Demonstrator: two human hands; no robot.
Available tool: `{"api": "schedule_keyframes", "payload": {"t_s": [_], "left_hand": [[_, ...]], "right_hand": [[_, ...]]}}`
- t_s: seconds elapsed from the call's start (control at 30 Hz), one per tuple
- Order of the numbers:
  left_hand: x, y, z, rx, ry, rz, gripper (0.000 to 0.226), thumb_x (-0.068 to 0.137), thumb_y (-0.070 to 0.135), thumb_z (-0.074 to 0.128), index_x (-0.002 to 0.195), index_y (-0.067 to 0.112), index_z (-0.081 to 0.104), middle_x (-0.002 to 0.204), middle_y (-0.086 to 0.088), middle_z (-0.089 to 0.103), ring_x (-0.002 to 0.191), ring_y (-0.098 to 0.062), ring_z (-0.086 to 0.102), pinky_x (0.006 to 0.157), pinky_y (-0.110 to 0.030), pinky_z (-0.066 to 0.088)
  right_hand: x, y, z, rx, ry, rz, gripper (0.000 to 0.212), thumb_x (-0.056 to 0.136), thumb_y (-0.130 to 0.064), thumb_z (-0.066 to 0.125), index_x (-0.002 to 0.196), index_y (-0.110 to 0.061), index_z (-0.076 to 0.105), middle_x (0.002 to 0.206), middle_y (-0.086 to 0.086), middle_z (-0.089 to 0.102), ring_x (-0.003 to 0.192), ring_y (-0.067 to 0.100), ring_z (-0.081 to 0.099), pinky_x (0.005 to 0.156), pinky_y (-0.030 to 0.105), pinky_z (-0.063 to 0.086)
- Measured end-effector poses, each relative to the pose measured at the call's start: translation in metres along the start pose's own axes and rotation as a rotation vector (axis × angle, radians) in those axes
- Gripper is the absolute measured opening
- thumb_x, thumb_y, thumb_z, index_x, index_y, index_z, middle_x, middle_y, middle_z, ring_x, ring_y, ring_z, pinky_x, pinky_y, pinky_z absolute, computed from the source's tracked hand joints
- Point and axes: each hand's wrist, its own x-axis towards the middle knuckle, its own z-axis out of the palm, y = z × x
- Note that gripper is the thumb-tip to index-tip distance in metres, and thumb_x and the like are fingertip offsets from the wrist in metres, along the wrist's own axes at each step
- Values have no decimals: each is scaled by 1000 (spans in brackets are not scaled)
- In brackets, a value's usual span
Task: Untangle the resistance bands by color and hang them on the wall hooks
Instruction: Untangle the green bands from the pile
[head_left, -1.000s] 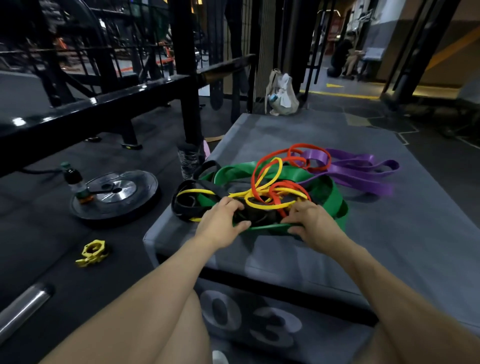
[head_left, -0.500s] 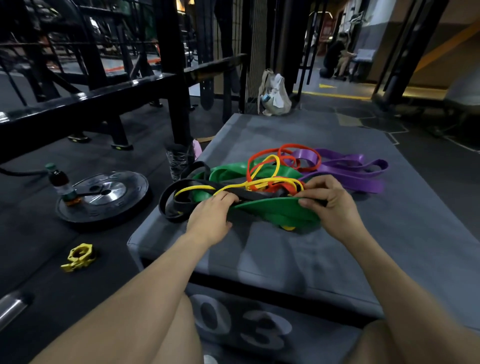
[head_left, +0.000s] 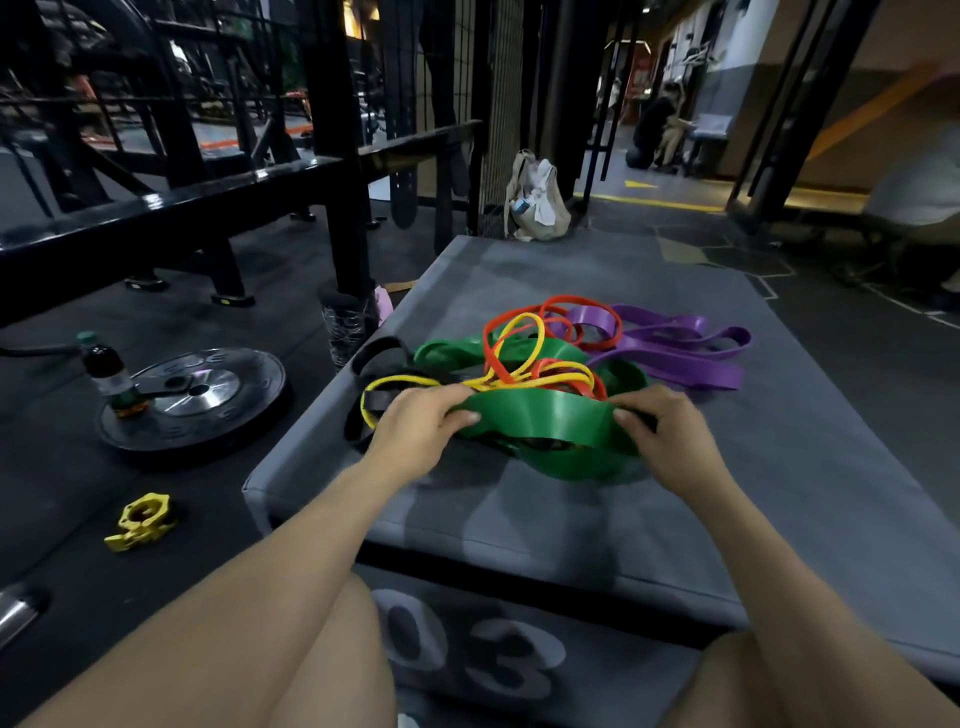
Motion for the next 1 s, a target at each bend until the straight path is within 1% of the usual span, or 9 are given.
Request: {"api": "schedule_keyframes", "payload": {"t_s": [0.2,0.33,0.43,0.5,0.57,0.67,0.8,0.9,1.0], "left_hand": [[-15,-17,-4,-203,-132,-27,8,87,29,58,92,24,59,79,6,57,81,-17,56,76,-34,45],[-23,-18,-6,-149,-179,-20,19,83,12,67,100,19,64,93,8,60,93,-16,58,85,-32,46],[-27,-15,-14,26,-2,-104,55,63,17,82,113,24,60,114,5,46,111,-21,47,96,-30,39],[-31,-12,-20,88,73,-361,95,52,32,89,133,26,41,131,-5,32,124,-27,35,105,-36,34],[-34,-10,-23,68,63,-645,125,47,42,90,145,20,16,143,-16,15,133,-35,23,112,-42,26],[-34,-11,-22,144,10,-814,141,45,54,87,147,16,-3,150,-21,-2,141,-38,6,117,-44,14],[-33,-23,-21,-58,-36,-916,142,46,43,90,146,8,-4,147,-25,13,136,-38,24,111,-43,29],[-33,-31,-22,-191,23,-878,123,49,33,92,141,2,17,142,-20,32,129,-35,40,104,-41,38],[-32,-36,-24,-306,149,-819,92,53,27,90,129,6,42,127,-7,52,113,-24,52,90,-31,44]], "right_hand": [[-7,-44,12,88,-233,-149,54,71,-41,40,110,-15,67,104,-2,62,100,18,50,90,33,37],[-8,-47,20,39,-278,-103,41,71,-31,46,98,-9,68,98,1,62,98,20,46,87,27,34],[-7,-37,21,-107,-253,-43,24,81,-25,55,89,-8,70,92,10,64,90,23,42,79,28,34],[-7,-28,22,-184,-235,15,18,85,-21,58,89,-10,72,90,13,64,92,29,46,82,33,38],[-7,-26,22,-208,-241,43,19,87,-22,59,95,-12,72,95,11,62,92,27,44,84,33,38],[-6,-32,24,-240,-232,15,18,88,-22,59,99,-13,71,101,9,58,91,21,39,83,30,33],[-8,-41,25,-200,-232,-22,24,82,-14,64,105,-12,69,103,6,62,100,26,47,84,26,35],[-9,-50,32,-124,-244,-128,26,78,-12,66,104,-12,69,99,5,63,96,23,48,83,22,35],[-8,-66,46,-127,-316,-211,40,77,-31,71,113,-14,63,100,2,60,99,20,48,91,26,37]]}}
